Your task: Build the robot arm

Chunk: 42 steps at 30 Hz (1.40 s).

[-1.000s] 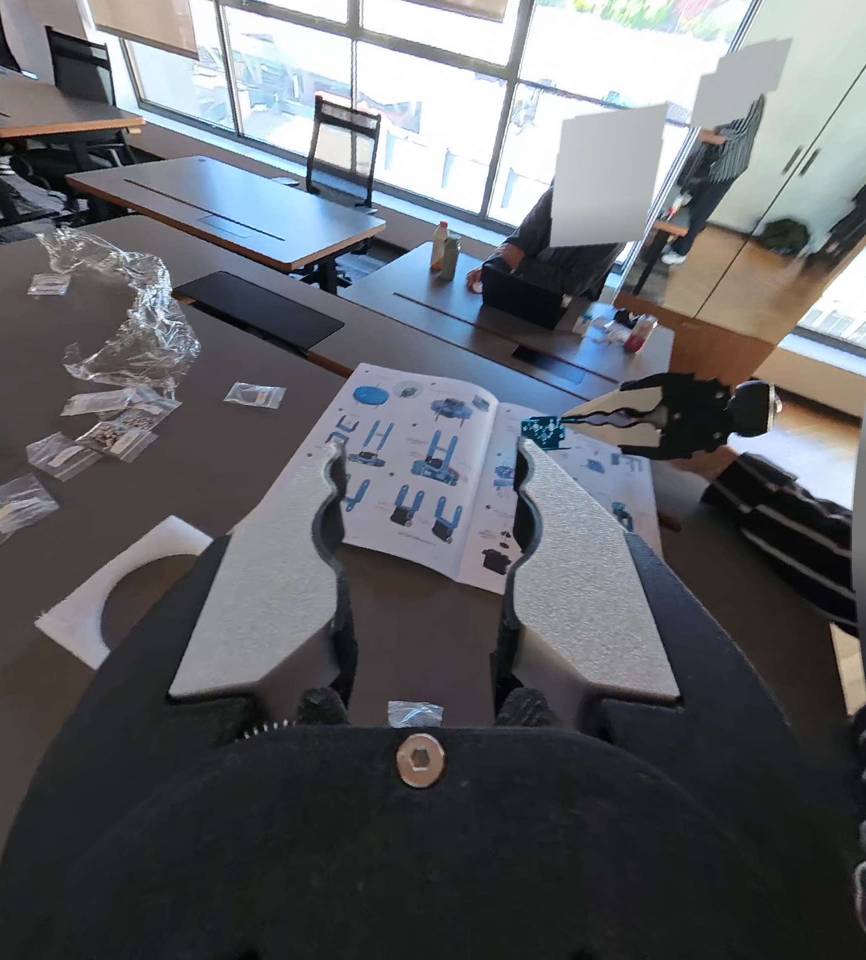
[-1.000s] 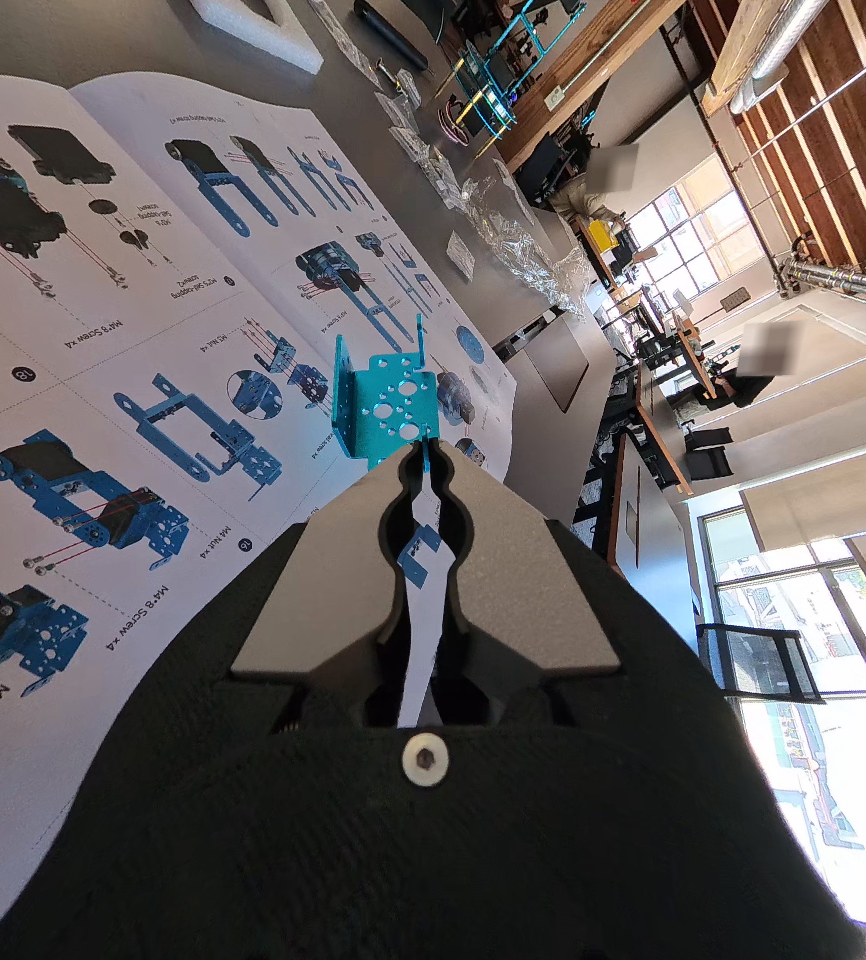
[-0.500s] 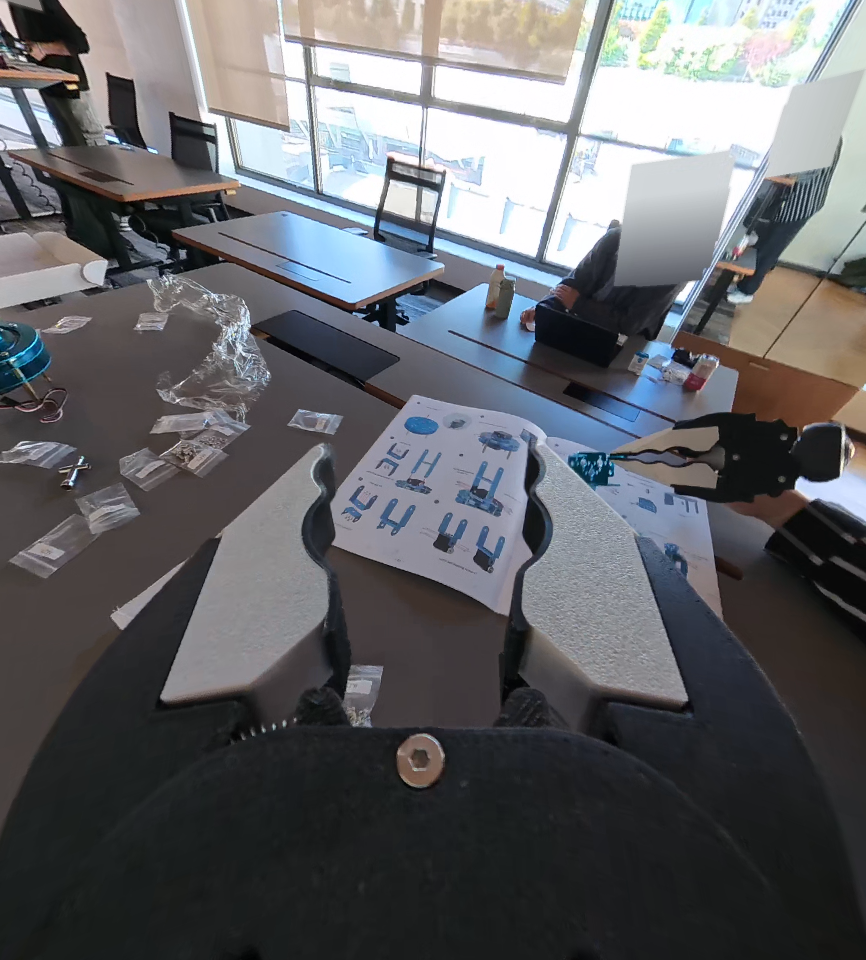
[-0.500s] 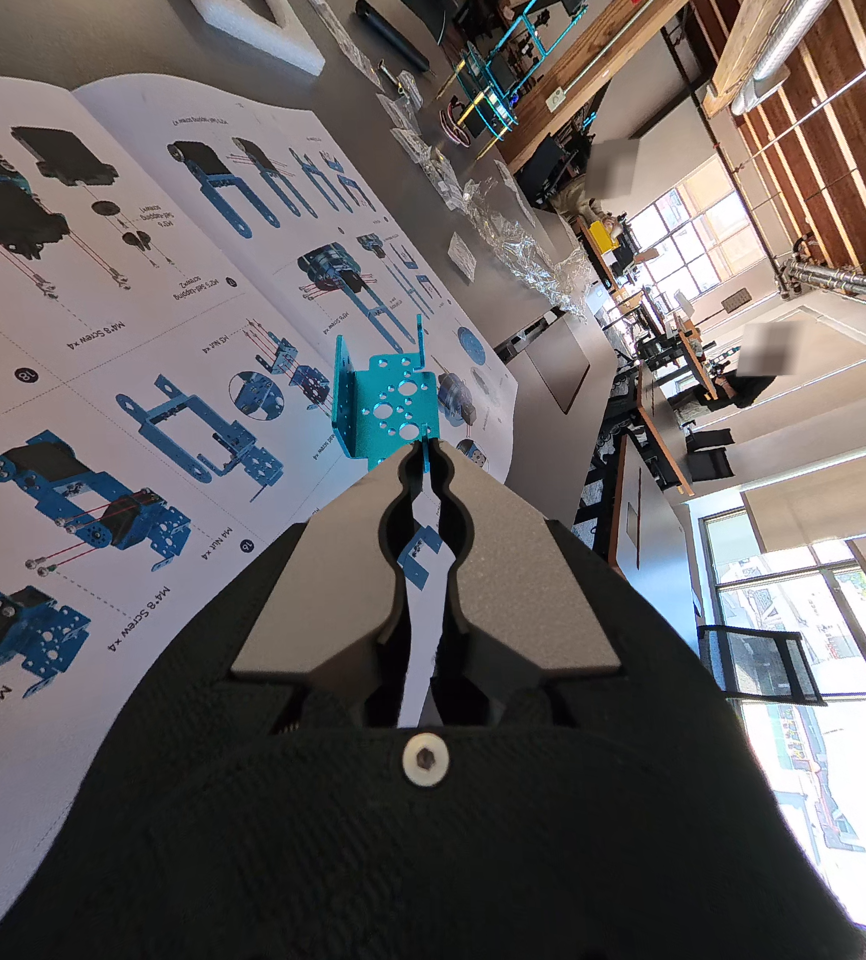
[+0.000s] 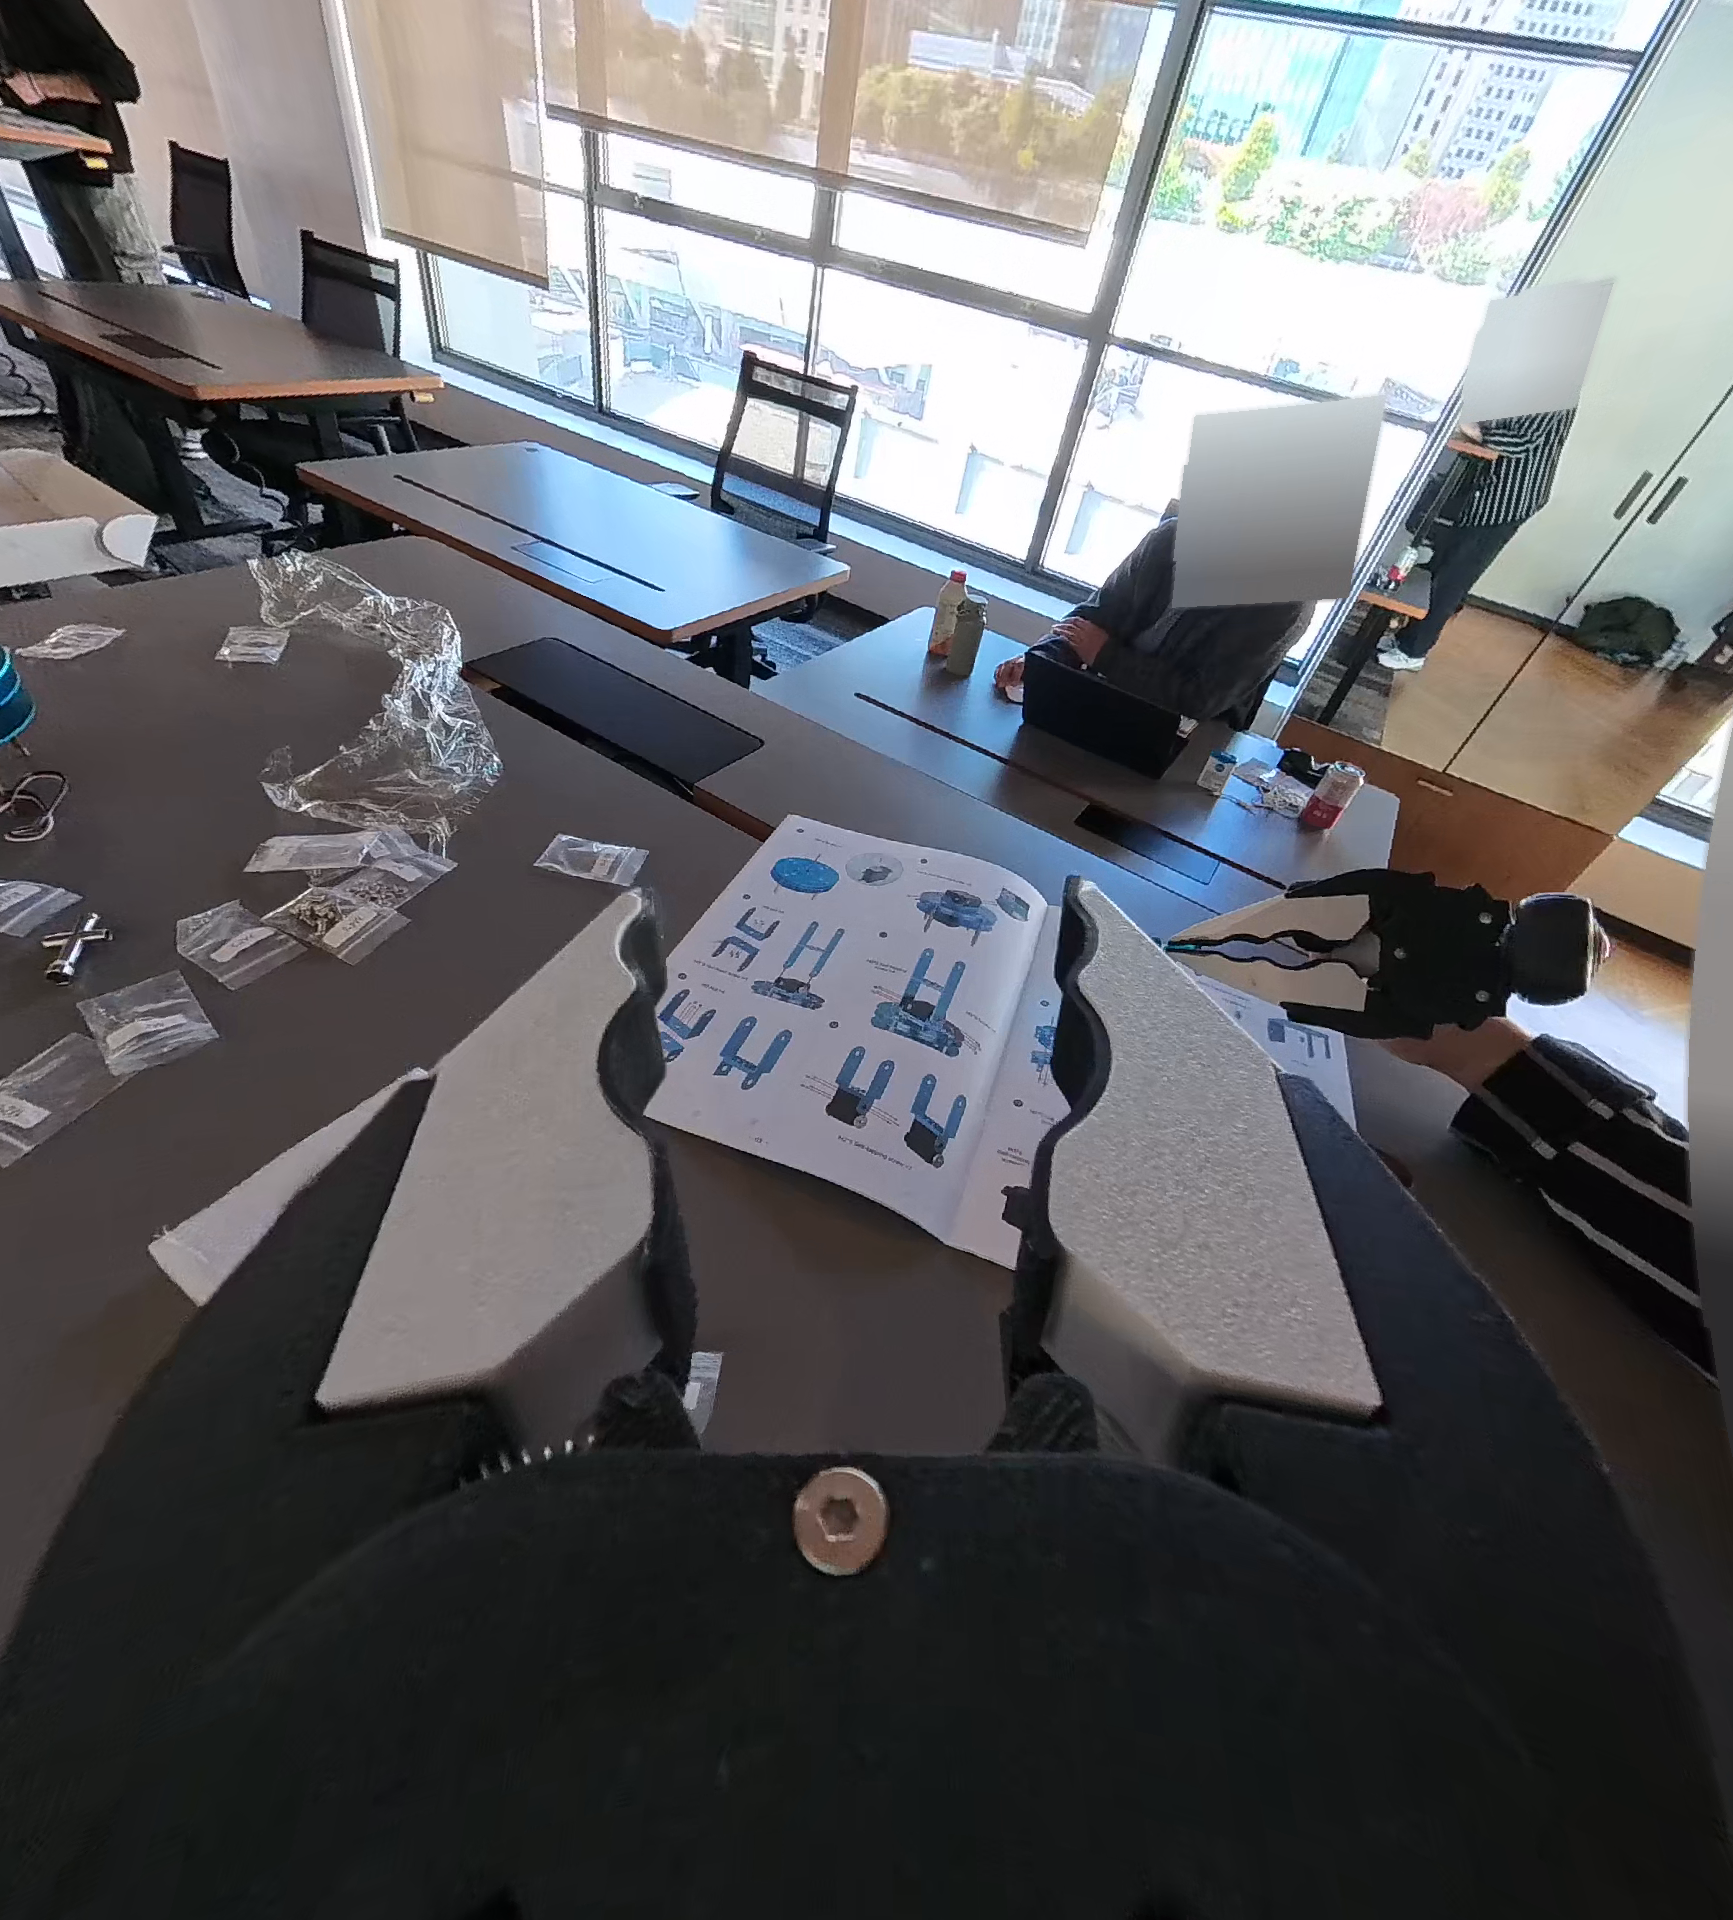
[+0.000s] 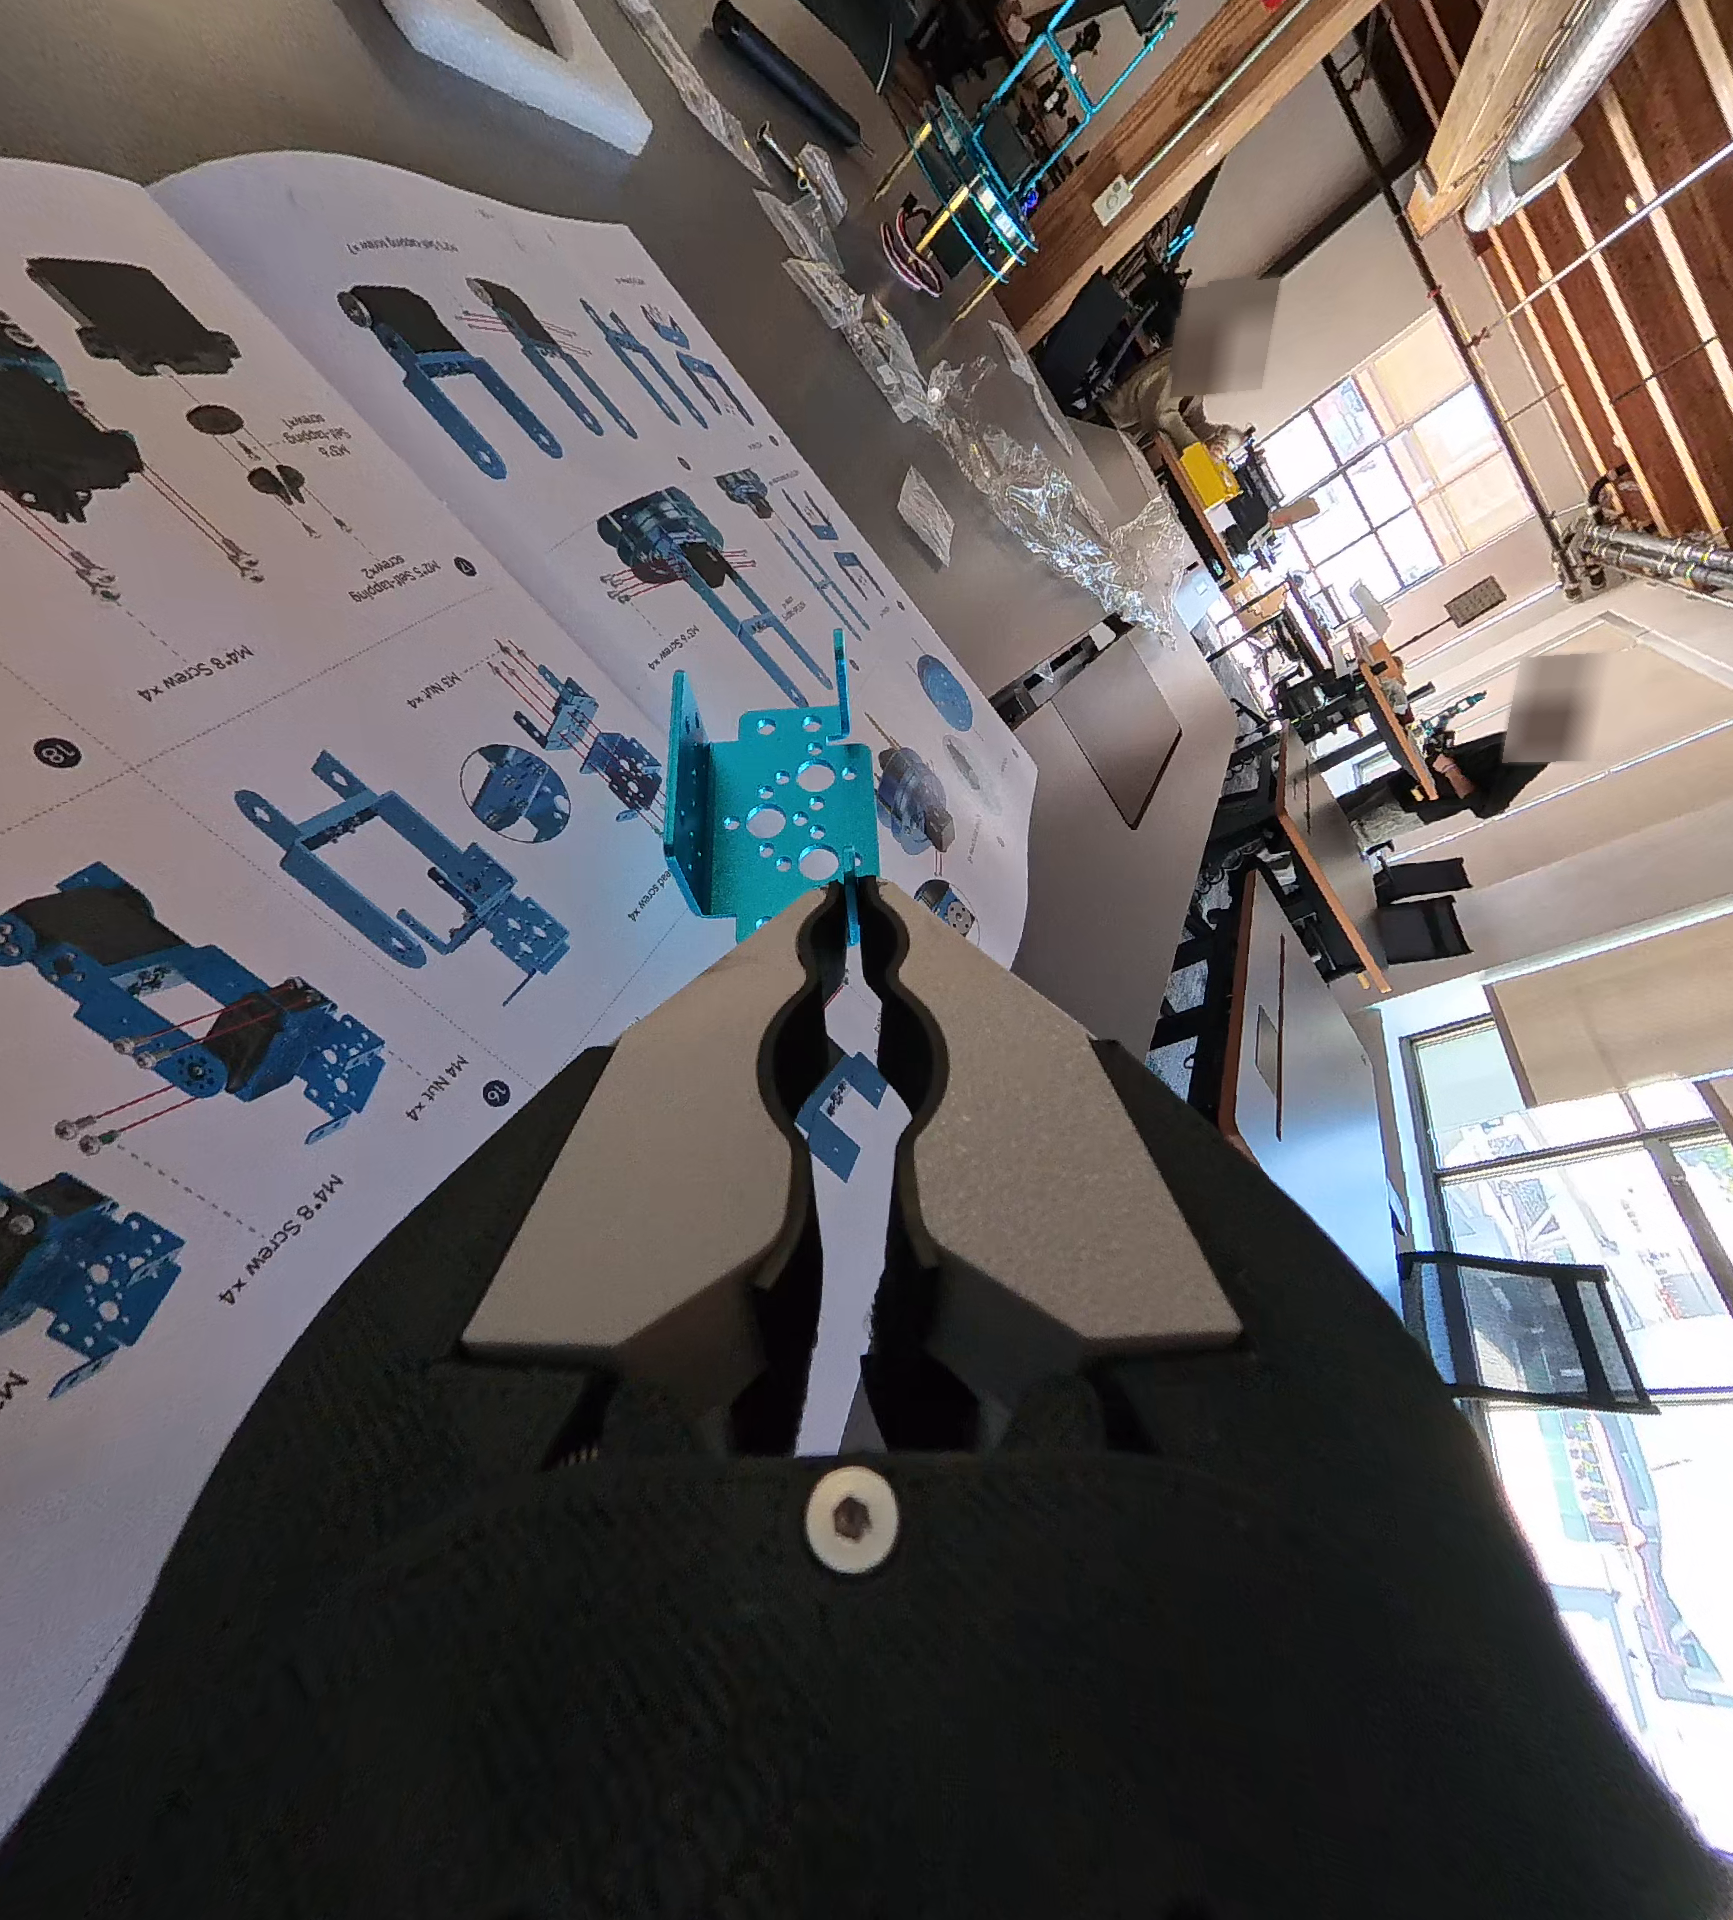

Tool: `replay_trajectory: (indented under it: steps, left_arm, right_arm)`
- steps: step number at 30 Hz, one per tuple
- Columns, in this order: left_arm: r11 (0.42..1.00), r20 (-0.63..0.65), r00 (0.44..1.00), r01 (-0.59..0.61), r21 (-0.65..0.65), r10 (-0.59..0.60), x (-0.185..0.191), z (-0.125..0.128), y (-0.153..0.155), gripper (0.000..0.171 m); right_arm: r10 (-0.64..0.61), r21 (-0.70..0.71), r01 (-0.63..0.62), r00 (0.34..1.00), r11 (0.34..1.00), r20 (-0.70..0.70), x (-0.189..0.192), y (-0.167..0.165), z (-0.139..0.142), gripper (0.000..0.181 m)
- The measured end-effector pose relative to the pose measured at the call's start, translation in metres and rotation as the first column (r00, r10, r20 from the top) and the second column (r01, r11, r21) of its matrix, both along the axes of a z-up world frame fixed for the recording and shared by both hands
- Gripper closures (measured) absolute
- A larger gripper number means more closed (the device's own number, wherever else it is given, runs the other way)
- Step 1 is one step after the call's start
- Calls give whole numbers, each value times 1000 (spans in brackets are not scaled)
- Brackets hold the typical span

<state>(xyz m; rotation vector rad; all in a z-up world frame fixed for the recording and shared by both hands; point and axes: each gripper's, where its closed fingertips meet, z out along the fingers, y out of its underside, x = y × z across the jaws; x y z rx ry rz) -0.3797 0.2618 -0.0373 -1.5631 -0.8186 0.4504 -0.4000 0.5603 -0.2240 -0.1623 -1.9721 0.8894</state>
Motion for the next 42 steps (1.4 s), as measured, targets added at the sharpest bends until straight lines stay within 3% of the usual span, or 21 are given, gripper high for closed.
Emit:
replay_trajectory:
  steps: [42]
  left_arm:
    - [999, -22, 1000, 15, 41, -14, 5, 10, -2, 110]
  right_arm:
    - [-4, 5, 4, 1000, 1000, -2, 0, 1, 1, 180]
